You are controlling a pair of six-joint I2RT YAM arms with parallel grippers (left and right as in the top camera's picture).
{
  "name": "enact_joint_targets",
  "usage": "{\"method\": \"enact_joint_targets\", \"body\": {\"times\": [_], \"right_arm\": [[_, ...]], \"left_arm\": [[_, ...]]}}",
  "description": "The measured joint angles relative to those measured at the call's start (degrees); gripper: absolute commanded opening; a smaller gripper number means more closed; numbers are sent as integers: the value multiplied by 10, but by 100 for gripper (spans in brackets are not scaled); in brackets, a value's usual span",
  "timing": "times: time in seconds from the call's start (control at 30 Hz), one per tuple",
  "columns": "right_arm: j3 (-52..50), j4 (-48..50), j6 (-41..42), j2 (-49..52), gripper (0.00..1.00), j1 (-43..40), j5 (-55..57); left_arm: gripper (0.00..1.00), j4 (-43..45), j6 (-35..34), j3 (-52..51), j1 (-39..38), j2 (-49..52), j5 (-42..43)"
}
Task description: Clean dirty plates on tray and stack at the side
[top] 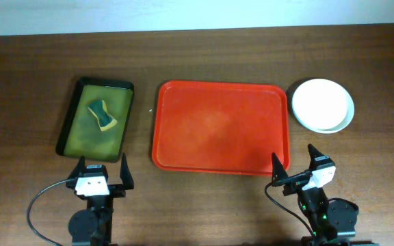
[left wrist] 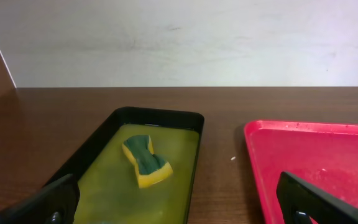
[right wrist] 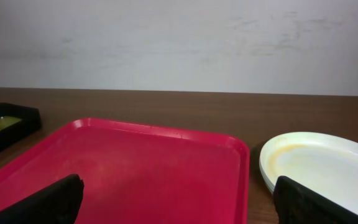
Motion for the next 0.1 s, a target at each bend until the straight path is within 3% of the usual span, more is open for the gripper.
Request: {"method": "enact_joint_targets", "body": {"times": [0.1], "right_arm": [[0,0,0,0,98,0,0]], "left_arm": [[99,0,0,0,0,0,0]]}}
